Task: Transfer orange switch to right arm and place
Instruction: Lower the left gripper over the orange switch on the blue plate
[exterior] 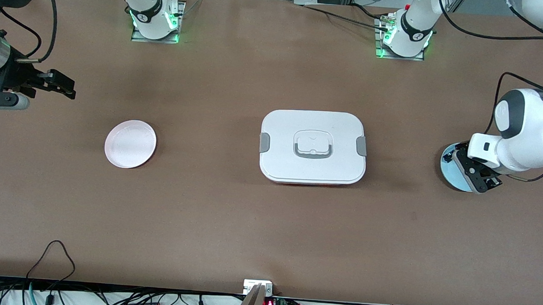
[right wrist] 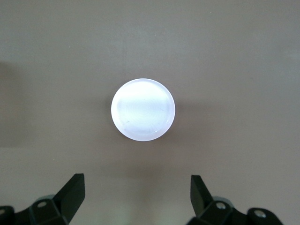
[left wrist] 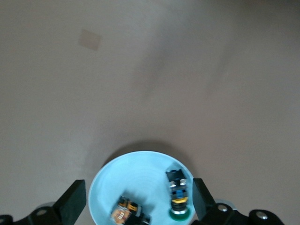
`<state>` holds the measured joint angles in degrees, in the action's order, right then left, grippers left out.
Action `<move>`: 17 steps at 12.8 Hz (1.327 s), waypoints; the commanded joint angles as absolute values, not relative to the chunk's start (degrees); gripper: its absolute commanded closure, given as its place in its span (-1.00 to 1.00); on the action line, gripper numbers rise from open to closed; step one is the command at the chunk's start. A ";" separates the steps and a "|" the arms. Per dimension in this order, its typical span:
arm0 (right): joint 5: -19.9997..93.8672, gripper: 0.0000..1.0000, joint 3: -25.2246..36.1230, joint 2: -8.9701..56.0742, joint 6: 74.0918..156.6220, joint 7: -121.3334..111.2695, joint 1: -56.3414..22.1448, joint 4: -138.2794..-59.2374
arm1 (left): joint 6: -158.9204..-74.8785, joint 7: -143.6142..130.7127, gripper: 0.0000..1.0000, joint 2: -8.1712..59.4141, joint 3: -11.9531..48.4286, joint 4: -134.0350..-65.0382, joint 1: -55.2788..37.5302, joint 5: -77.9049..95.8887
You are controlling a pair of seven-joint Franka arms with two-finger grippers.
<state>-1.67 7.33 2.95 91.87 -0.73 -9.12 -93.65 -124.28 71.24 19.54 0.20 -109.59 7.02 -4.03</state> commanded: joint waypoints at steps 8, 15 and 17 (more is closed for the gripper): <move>-1.76 -1.00 7.12 5.10 91.32 -0.71 -9.40 -92.55 | -135.70 104.37 -1.00 29.26 0.44 -109.25 12.29 -4.66; -1.50 -1.00 6.94 5.27 89.83 -0.88 -9.49 -92.72 | -137.37 117.86 -1.00 30.67 0.35 -109.16 20.21 -4.22; -2.28 -1.00 6.94 5.19 88.68 -0.61 -11.24 -92.37 | -137.20 118.04 -1.00 30.85 0.35 -109.42 20.30 -4.22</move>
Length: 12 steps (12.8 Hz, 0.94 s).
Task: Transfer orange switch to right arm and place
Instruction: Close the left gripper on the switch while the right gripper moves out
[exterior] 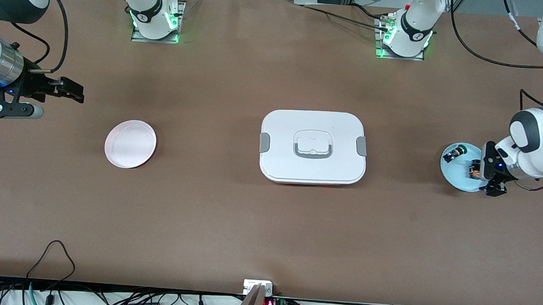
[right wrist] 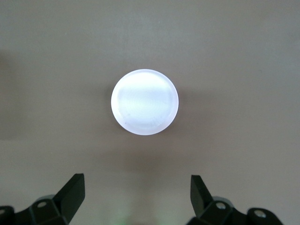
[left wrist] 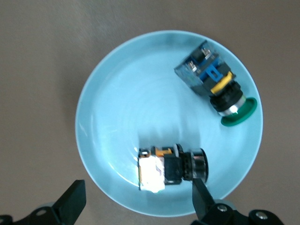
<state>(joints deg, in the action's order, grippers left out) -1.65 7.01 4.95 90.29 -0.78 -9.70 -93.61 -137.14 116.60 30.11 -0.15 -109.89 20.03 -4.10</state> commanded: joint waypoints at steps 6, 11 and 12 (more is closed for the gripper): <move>-3.60 -1.00 7.03 5.62 89.21 -1.49 -11.43 -92.37 | -136.41 117.95 -1.00 29.62 0.35 -112.85 21.01 -3.96; -3.08 -1.00 6.94 7.38 88.60 -2.37 -13.53 -92.72 | -137.11 117.69 -1.00 30.23 0.35 -113.03 21.71 -3.78; -3.16 -1.00 6.94 7.38 88.85 -3.50 -13.62 -92.81 | -137.28 117.69 -1.00 30.32 0.35 -113.03 21.71 -3.78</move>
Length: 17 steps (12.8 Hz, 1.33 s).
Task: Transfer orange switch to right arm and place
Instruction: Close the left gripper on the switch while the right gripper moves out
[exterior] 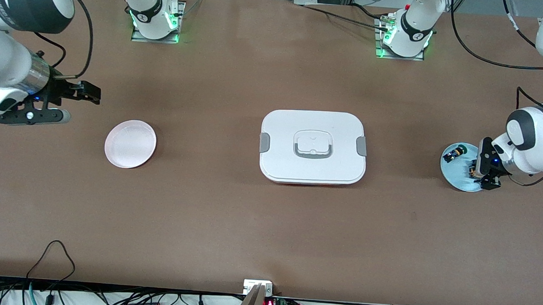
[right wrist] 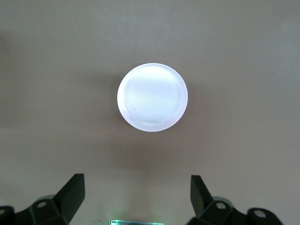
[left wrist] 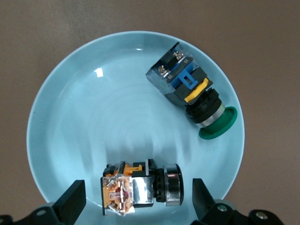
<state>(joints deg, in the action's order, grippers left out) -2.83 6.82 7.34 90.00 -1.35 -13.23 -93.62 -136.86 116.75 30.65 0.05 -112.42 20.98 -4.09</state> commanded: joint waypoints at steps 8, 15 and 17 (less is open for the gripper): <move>6.05 -1.00 7.21 7.47 89.38 -4.91 -14.24 -95.70 | -139.31 116.89 -0.99 32.17 0.35 -112.68 21.71 -2.20; 17.22 -1.00 7.29 7.91 92.28 -5.01 -13.18 -98.52 | -139.22 116.81 0.90 31.56 0.79 -112.24 21.62 -2.02; 17.23 -1.00 7.29 7.82 93.69 -4.75 -13.45 -99.49 | -138.96 116.54 0.92 30.59 0.70 -112.24 21.62 4.44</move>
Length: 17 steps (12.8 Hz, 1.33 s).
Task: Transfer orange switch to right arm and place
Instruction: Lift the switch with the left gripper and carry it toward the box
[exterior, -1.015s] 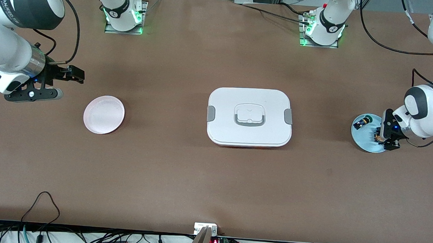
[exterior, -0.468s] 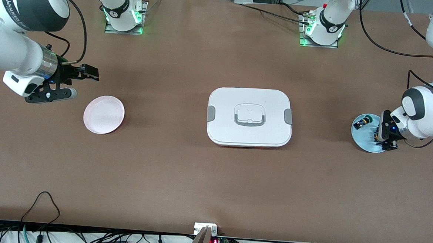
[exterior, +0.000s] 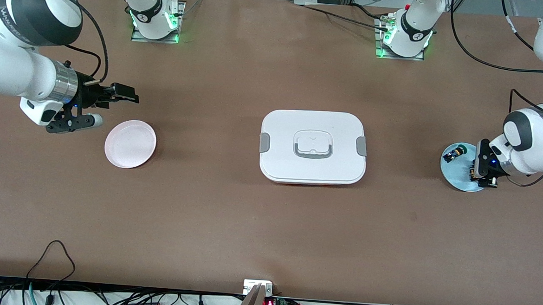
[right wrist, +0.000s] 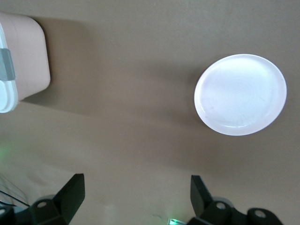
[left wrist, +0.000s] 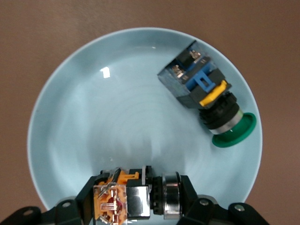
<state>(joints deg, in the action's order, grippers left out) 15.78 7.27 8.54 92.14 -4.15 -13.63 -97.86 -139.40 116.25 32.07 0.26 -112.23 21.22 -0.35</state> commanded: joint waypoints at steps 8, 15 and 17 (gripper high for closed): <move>17.05 -1.00 7.12 10.72 93.25 -4.48 -12.66 -99.23 | -125.00 116.46 1.00 24.27 1.14 -110.66 17.06 34.41; 33.28 -1.00 7.12 12.57 93.08 -5.97 -13.09 -99.40 | -115.40 111.65 1.00 21.63 4.99 -110.65 4.67 69.31; 38.29 -1.00 7.03 12.57 93.34 -5.27 -14.23 -99.40 | -116.01 101.66 1.00 20.22 10.25 -110.39 2.38 74.76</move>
